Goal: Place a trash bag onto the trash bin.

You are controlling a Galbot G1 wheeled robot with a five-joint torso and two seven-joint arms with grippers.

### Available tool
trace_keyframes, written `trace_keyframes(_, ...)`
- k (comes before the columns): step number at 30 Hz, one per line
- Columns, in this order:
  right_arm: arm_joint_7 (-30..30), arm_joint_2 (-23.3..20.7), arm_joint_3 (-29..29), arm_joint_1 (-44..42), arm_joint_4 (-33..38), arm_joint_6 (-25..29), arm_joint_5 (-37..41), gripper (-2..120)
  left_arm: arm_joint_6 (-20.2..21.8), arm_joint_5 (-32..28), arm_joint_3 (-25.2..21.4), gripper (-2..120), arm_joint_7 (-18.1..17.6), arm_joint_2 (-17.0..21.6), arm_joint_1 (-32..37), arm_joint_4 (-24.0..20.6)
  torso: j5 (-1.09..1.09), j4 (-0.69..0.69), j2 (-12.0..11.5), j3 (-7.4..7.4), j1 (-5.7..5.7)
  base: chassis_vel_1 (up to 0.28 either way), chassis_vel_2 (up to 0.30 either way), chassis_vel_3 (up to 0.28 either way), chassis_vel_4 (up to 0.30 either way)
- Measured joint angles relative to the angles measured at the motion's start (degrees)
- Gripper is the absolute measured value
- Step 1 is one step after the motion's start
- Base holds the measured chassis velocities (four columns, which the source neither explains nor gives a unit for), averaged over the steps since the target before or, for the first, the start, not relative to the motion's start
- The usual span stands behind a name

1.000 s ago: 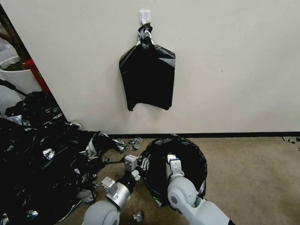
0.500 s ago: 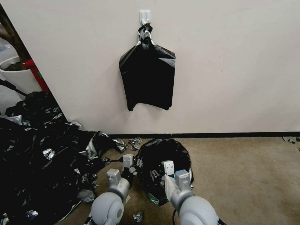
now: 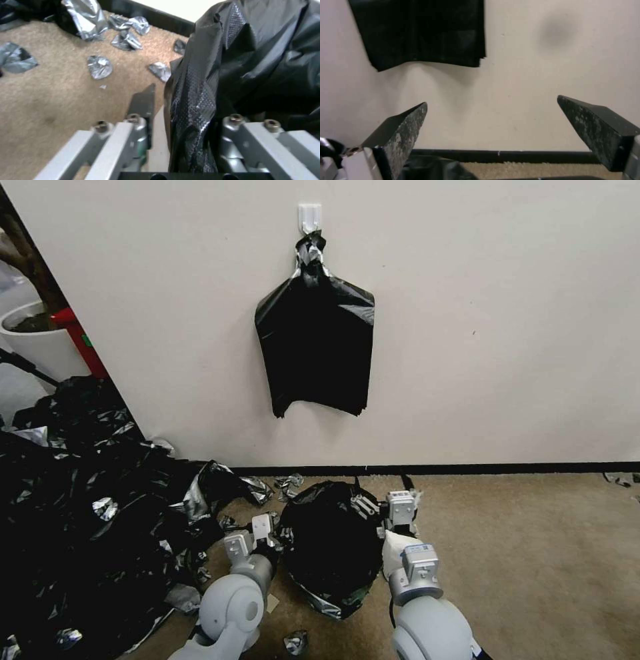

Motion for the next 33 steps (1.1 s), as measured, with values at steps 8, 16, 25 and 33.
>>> trace_keyframes(8,2.6,3.4,4.0,-0.2,-3.1,5.1,0.6,100,-3.3,3.9,-1.5,62,0.5,3.4,4.3,-7.7,0.03,0.0,0.0,0.0,0.0,0.0,0.0,0.0,0.0)
trace_keyframes(16,3.1,8.8,9.8,-2.9,-6.7,13.4,-4.6,100,-23.3,9.1,-2.0,92,6.0,5.1,1.5,-4.6,0.02,0.0,0.0,0.0,0.0,0.0,0.0,0.0,0.0)
trace_keyframes(25,-0.2,15.2,22.1,-8.8,-4.8,23.0,-15.6,100,-37.3,10.7,-10.5,100,17.6,12.6,-7.7,1.8,0.05,-0.01,0.0,-0.01,0.0,0.0,0.0,0.0,0.0)
trace_keyframes(33,-4.6,15.4,24.9,-10.9,-2.4,25.2,-15.6,100,-37.1,9.5,-11.2,100,19.6,13.6,-8.7,2.4,0.03,0.0,0.0,0.0,0.0,0.0,0.0,0.0,0.0)
